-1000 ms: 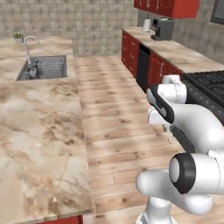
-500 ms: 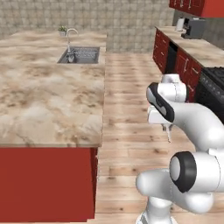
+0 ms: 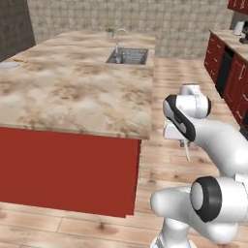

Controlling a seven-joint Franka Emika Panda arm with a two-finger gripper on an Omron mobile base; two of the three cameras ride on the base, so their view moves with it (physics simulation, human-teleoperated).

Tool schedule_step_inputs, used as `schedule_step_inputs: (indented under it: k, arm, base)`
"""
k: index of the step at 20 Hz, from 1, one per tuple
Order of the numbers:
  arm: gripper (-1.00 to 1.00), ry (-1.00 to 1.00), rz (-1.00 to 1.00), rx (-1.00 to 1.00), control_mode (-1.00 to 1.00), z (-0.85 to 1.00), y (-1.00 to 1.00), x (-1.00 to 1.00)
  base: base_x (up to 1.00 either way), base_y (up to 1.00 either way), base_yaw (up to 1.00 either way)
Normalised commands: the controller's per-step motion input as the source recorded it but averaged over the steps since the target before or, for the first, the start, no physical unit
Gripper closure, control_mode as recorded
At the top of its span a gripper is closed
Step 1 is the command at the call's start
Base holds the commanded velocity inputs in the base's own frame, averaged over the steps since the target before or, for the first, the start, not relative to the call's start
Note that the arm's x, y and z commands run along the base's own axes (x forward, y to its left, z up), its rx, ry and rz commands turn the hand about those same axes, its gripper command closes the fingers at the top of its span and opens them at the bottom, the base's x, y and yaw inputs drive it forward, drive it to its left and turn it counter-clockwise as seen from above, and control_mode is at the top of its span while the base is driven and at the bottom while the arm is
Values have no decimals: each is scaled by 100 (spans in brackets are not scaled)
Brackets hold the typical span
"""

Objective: Take the fork and place it on the left side of the plate. Then take the spoon and place it on the right side of the plate. Make sure they're directly next to the plate.

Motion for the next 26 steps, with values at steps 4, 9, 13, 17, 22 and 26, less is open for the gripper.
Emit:
schedule_step_inputs:
  k: [4, 9, 13, 17, 22, 26]
  arm:
    - [100, 0, 0, 0, 100, 0, 0, 0]
    - [100, 0, 0, 0, 100, 0, 0, 0]
    - [100, 0, 0, 0, 100, 0, 0, 0]
    - [100, 0, 0, 0, 100, 0, 0, 0]
    - [100, 0, 0, 0, 100, 0, 0, 0]
    - [100, 0, 0, 0, 100, 0, 0, 0]
  base:
    - [47, 100, 18]
    - [67, 100, 24]
    - [72, 100, 21]
    - [91, 100, 19]
    - [100, 100, 12]
    - [100, 100, 3]
